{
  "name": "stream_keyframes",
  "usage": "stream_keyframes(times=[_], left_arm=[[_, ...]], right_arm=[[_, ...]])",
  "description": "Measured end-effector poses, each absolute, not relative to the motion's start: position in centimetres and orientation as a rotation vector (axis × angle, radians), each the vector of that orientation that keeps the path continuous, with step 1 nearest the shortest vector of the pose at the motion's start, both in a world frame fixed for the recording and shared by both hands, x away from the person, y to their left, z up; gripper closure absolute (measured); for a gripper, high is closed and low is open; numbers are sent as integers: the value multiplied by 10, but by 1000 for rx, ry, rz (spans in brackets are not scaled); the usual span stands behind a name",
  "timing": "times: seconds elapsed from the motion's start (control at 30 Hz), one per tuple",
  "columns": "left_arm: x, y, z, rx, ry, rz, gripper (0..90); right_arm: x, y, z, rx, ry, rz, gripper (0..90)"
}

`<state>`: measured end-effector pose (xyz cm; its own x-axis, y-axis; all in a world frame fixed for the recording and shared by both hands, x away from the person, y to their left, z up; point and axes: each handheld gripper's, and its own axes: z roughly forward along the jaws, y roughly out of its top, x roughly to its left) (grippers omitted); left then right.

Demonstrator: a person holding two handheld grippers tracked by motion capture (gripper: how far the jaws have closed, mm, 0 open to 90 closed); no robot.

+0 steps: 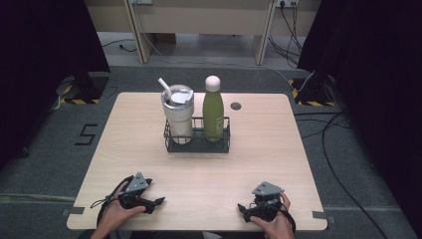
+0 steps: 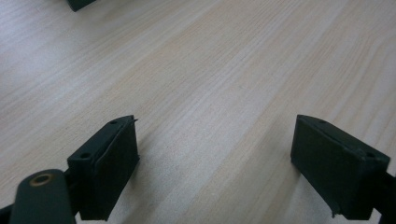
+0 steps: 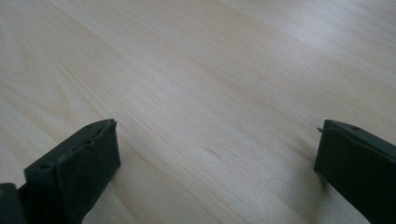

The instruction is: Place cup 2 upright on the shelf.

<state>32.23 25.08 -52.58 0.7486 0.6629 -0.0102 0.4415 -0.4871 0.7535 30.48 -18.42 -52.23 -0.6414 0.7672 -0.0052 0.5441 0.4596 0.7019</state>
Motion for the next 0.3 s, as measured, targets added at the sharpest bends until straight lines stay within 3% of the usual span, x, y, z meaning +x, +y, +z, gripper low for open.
stream_keyframes(times=[0.3], left_arm=[[322,251,-526,2163,824,363,143]], right_arm=[[305,-184,-522,1131,2384,974,3]])
